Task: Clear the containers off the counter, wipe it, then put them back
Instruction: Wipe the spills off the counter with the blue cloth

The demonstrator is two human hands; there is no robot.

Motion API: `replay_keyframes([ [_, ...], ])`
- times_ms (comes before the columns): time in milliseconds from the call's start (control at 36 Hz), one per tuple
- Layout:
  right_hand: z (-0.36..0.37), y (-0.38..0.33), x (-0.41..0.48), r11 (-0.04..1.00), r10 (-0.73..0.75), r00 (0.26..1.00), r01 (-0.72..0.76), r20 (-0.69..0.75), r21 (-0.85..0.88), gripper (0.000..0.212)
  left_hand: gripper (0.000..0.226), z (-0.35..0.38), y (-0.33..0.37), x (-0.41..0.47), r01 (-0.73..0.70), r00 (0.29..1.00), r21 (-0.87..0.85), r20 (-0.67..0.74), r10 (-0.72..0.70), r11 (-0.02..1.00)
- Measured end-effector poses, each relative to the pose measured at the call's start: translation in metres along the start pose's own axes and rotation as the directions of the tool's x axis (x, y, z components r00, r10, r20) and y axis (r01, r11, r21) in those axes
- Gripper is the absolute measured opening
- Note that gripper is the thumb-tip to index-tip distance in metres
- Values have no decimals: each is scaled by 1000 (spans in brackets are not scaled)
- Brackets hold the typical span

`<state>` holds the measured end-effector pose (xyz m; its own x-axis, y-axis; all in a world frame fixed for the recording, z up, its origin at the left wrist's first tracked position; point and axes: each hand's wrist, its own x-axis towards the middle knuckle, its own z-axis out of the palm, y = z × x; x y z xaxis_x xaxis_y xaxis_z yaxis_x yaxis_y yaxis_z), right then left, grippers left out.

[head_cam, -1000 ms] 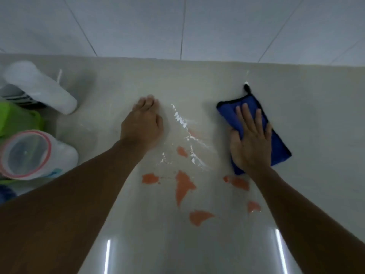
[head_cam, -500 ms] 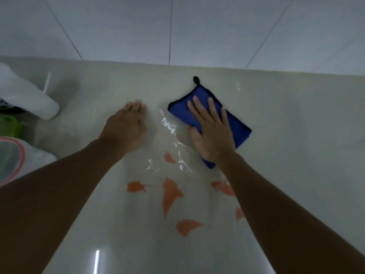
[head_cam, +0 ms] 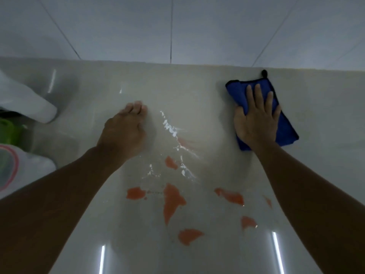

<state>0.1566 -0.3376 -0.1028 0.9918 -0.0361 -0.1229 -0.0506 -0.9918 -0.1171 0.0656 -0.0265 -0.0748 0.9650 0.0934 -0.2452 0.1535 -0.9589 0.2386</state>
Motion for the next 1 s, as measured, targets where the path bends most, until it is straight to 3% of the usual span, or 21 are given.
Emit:
replay_keyframes([
  [111,3,-29,19,999,-28,1000,28,6,-33,68,53,3,4,-4,15,1000,-6,-13,-16,1000],
  [222,5,-59,14,977,-195,981,195,17,-88,66,54,-4,7,-4,18,1000,8,16,-18,1000],
  [306,9,-81,-6,948,-306,951,308,39,-84,66,62,-16,10,-5,42,998,13,50,-42,999],
  [444,19,-99,-70,861,-499,863,504,79,-64,77,50,-17,8,-15,52,999,-108,13,-51,993],
  [528,21,-91,-97,886,-463,885,460,48,55,75,54,-4,-2,-40,48,991,-199,-110,-71,979],
  [667,17,-83,-94,943,-128,992,127,-15,309,68,58,32,-29,-118,19,947,-286,-303,-109,958],
  [778,12,-94,-70,970,-34,999,25,31,241,59,56,58,-62,-175,41,929,-277,-343,-138,960],
  [861,15,-114,-61,986,-86,995,80,40,143,61,53,67,-76,-207,65,911,-269,-378,-168,961],
  [1000,23,-164,-62,917,-399,912,395,97,52,62,51,74,-95,-231,148,872,-193,-436,-220,970],
])
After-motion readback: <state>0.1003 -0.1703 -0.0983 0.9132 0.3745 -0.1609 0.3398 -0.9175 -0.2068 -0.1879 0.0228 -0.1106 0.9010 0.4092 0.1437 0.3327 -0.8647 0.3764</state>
